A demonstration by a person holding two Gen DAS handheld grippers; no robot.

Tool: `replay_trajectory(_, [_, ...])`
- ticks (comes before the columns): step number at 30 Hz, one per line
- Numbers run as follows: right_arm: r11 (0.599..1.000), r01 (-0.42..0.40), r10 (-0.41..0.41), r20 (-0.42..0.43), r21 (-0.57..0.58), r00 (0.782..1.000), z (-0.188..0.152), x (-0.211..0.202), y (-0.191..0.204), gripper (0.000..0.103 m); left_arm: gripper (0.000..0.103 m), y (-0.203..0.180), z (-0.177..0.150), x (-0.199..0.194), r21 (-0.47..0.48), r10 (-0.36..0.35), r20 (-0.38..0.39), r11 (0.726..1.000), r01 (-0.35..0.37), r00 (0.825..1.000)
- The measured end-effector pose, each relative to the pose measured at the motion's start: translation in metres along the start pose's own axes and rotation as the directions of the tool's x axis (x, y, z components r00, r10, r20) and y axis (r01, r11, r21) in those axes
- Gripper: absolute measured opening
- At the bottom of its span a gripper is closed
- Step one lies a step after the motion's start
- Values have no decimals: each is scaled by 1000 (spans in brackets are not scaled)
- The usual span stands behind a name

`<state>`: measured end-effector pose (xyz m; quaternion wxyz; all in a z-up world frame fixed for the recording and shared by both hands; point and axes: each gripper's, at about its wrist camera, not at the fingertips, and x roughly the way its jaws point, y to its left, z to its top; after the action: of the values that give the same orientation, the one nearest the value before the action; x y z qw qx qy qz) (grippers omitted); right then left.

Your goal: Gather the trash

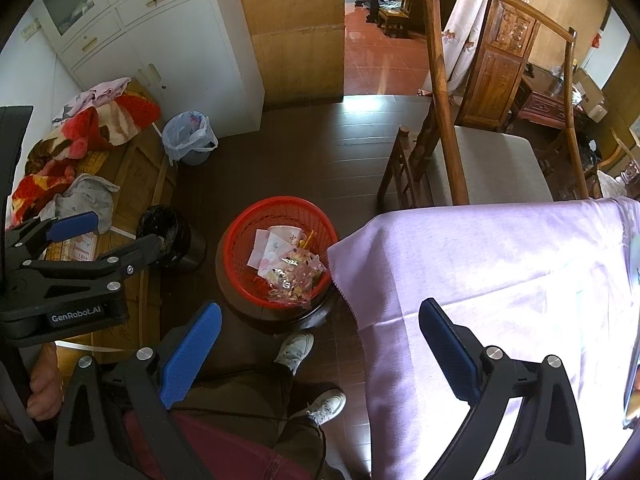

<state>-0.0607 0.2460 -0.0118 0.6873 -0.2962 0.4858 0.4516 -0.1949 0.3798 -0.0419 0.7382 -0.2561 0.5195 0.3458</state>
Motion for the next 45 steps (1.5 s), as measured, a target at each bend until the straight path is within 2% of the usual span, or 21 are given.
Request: replay_trajectory(45, [1000,3,-3,-9,-5,1000,-5,-2,6,97,94,1,1,0,6,-19,6,1000,19,1000])
